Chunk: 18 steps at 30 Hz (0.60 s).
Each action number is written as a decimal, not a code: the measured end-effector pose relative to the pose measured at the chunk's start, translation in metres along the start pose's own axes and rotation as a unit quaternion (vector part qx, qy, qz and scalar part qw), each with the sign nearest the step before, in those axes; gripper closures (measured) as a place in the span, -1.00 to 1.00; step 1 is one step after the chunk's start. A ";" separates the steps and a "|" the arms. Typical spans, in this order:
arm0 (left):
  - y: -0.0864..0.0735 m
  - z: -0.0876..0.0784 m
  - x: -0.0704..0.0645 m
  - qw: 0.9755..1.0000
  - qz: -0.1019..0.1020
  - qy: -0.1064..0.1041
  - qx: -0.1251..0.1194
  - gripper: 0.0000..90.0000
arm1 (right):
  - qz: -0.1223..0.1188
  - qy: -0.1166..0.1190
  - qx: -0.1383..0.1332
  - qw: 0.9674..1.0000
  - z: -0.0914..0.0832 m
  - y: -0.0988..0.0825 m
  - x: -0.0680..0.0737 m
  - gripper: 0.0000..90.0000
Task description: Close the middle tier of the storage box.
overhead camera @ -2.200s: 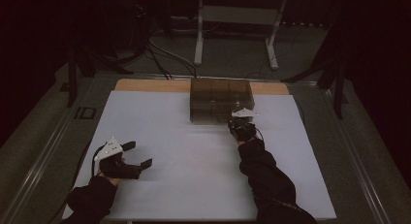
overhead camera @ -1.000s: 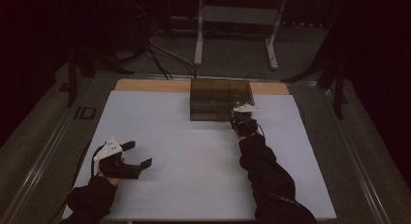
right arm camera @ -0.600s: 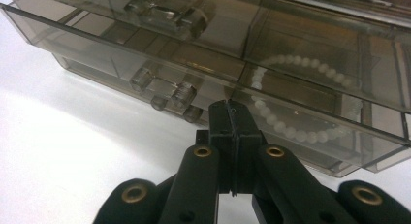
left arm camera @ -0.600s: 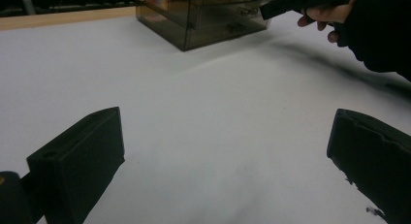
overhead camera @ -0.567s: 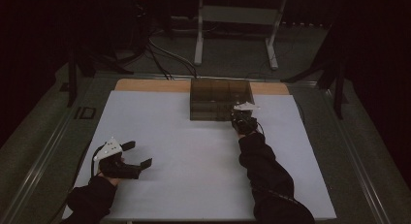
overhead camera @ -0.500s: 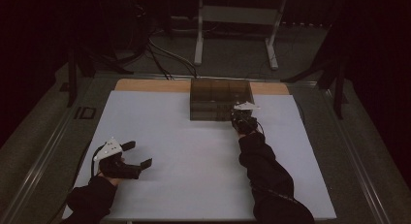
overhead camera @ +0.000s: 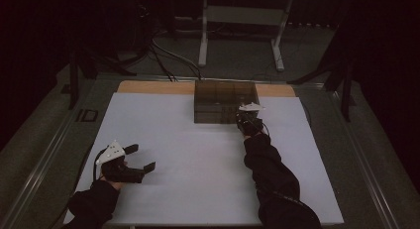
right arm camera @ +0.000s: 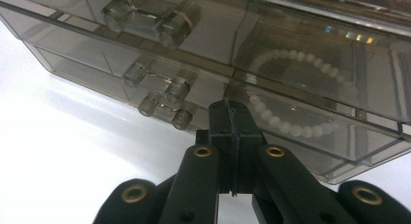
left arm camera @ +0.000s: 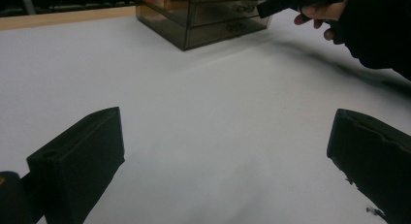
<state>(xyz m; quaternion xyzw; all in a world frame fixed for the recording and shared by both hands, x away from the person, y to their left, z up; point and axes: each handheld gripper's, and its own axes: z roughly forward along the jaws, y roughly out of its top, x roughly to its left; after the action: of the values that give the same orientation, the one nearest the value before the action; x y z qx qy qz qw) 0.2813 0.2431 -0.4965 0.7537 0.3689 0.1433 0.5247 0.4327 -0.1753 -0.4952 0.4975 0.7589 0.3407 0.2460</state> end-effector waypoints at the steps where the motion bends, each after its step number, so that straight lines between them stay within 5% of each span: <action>1: 0.000 0.000 0.000 1.000 0.000 0.001 0.000 -0.97 | 0.002 0.002 0.000 1.000 0.000 0.000 0.000 1.00; 18: 0.000 0.000 -0.001 1.000 0.002 -0.001 -0.002 -0.97 | -0.001 0.005 -0.002 1.000 0.002 0.006 0.001 1.00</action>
<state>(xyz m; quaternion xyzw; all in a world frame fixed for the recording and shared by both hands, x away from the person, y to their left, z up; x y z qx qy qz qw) 0.2809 0.2428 -0.4959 0.7538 0.3664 0.1440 0.5261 0.4367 -0.1727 -0.4920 0.4947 0.7597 0.3446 0.2437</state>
